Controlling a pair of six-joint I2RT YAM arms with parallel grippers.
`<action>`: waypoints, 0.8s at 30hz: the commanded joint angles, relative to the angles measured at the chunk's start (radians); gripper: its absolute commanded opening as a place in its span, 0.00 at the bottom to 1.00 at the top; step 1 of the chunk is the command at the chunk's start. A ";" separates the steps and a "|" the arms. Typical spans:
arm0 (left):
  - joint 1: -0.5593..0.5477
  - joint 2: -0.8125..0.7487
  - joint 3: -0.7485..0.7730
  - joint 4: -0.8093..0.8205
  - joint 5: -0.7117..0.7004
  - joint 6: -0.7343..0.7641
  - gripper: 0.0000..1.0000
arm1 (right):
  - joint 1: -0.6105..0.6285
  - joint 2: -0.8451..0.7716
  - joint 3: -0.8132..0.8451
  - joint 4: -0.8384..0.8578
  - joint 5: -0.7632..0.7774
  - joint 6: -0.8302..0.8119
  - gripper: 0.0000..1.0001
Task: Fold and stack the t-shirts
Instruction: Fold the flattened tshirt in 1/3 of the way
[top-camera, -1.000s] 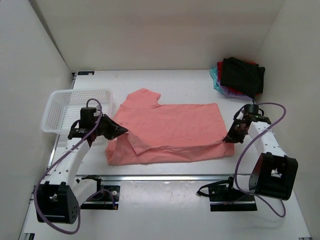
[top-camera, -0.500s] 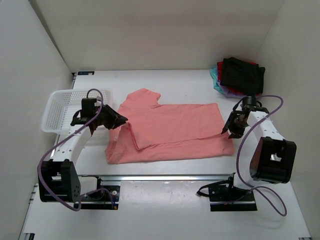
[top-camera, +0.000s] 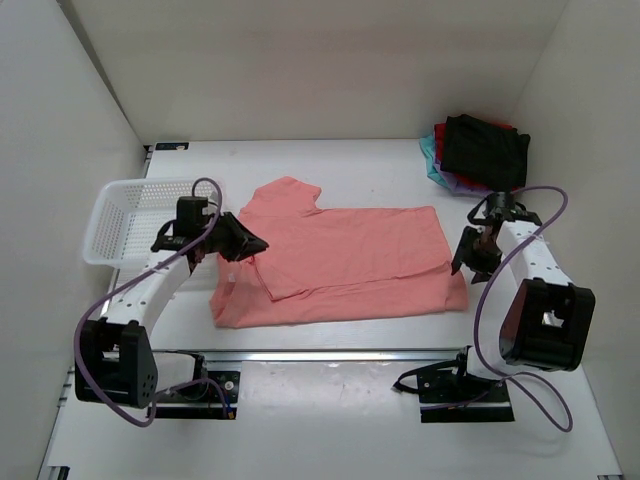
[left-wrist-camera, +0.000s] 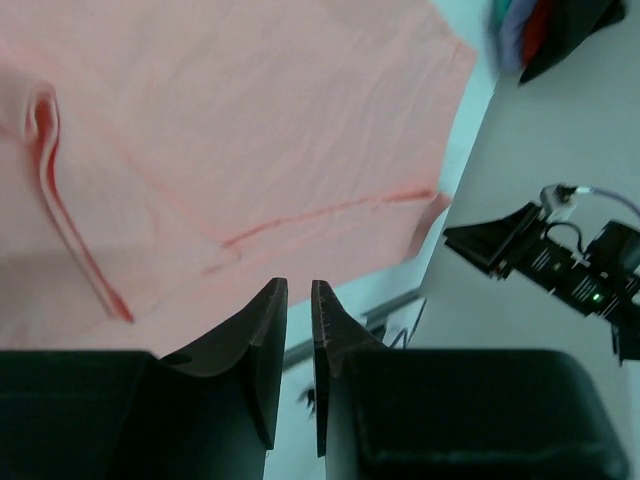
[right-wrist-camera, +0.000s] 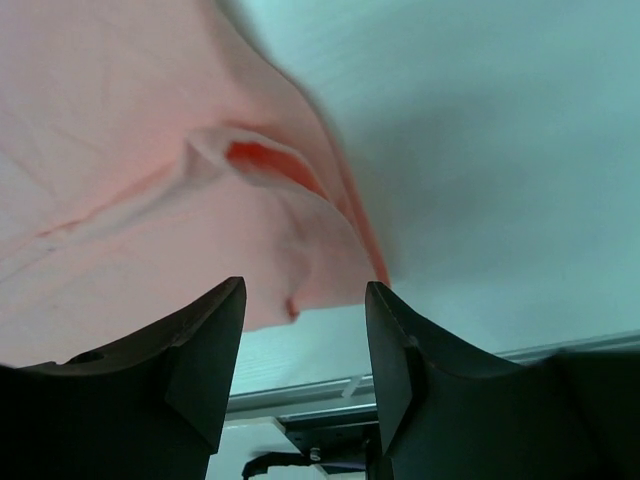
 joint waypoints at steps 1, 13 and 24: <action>-0.026 -0.064 -0.085 -0.071 0.020 0.022 0.26 | -0.023 -0.051 -0.063 -0.024 -0.013 -0.014 0.49; -0.058 -0.117 -0.271 -0.274 -0.055 0.163 0.22 | -0.046 0.015 -0.105 0.028 -0.042 -0.046 0.25; -0.050 -0.124 -0.328 -0.295 -0.084 0.181 0.21 | -0.064 -0.043 -0.148 -0.047 -0.024 -0.040 0.03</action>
